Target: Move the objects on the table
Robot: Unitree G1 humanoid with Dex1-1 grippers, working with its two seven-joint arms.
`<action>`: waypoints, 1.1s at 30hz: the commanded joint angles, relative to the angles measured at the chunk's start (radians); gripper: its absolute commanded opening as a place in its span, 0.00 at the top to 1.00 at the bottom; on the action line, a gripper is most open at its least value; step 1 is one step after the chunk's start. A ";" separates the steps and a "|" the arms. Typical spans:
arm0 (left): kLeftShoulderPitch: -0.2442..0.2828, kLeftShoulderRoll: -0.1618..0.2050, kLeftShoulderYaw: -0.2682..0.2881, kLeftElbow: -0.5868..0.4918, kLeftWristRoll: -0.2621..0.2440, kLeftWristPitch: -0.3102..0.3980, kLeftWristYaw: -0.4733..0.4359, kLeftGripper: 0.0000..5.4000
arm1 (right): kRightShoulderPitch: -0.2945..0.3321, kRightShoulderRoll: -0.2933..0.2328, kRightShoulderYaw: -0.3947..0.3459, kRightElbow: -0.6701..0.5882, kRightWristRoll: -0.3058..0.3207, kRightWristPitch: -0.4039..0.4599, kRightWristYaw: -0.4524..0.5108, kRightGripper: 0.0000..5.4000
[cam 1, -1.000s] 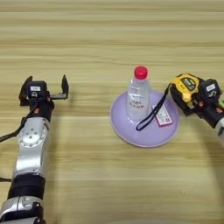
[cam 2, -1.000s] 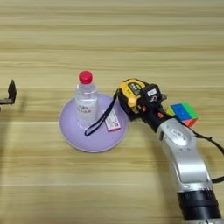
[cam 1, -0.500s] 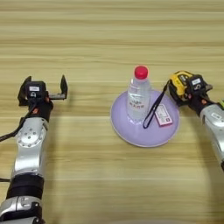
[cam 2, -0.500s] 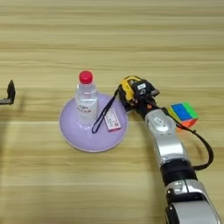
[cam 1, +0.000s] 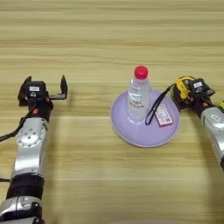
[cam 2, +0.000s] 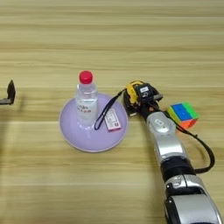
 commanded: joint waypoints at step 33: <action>0.007 0.007 0.003 -0.007 -0.001 0.001 -0.004 0.00 | 0.089 -0.011 -0.035 -0.239 0.030 0.009 0.004 0.00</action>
